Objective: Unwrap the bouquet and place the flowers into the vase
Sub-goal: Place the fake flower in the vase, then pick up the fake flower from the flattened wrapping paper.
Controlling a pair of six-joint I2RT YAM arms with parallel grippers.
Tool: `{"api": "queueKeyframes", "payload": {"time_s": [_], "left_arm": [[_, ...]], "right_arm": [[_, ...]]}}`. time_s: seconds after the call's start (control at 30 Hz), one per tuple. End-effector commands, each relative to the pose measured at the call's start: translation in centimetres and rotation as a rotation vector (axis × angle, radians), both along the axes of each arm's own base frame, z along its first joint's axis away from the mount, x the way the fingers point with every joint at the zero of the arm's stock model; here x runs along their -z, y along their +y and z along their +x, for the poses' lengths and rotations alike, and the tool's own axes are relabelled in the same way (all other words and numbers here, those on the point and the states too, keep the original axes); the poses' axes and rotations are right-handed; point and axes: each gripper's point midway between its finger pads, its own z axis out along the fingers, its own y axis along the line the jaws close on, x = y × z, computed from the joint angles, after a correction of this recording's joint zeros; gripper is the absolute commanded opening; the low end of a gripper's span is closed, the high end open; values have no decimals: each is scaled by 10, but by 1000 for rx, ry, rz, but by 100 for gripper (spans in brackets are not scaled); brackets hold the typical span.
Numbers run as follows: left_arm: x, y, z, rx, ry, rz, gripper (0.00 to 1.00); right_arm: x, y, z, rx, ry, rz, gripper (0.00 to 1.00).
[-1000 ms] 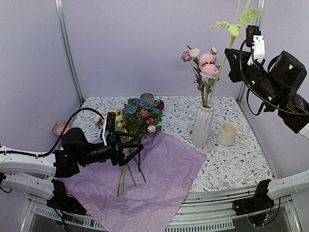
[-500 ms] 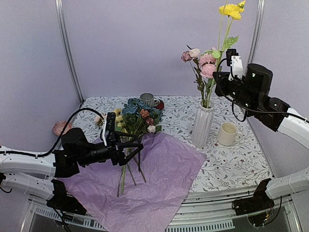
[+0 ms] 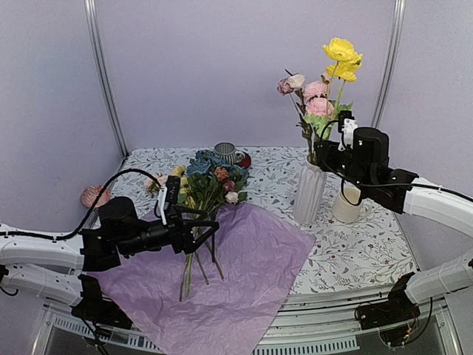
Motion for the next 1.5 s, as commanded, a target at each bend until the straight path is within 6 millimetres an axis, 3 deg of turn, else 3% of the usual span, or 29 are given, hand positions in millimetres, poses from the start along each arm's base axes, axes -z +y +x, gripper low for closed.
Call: {"api": "queueKeyframes", "payload": {"time_s": [0.0, 0.03, 0.37, 0.57, 0.73, 0.83, 1.03, 1.2, 1.37, 1.47], "left_arm": [[-4, 2, 1, -20, 14, -1, 83], [-3, 3, 2, -26, 15, 4, 83], [4, 3, 6, -48, 31, 26, 93], [9, 9, 10, -88, 53, 40, 98], [12, 17, 16, -143, 74, 49, 98], [14, 20, 18, -160, 83, 53, 98], [14, 26, 20, -191, 90, 55, 98], [16, 35, 22, -226, 94, 65, 98], [18, 46, 21, -247, 93, 93, 98], [19, 57, 22, -278, 93, 115, 98]], "right_arm": [[-4, -4, 5, 32, -16, 35, 61], [-6, -6, 4, 38, -22, 30, 67], [-49, -35, -20, 81, -106, -12, 90], [-82, -32, -43, -19, -158, 18, 100], [-107, -7, -62, -211, -211, 34, 99], [-113, 12, -71, -326, -228, 47, 99], [-127, 66, -108, -630, -298, 101, 99], [-158, 106, -138, -802, -351, 243, 99], [-194, 109, -147, -859, -319, 476, 99], [-205, 106, -150, -873, -264, 590, 99]]}}
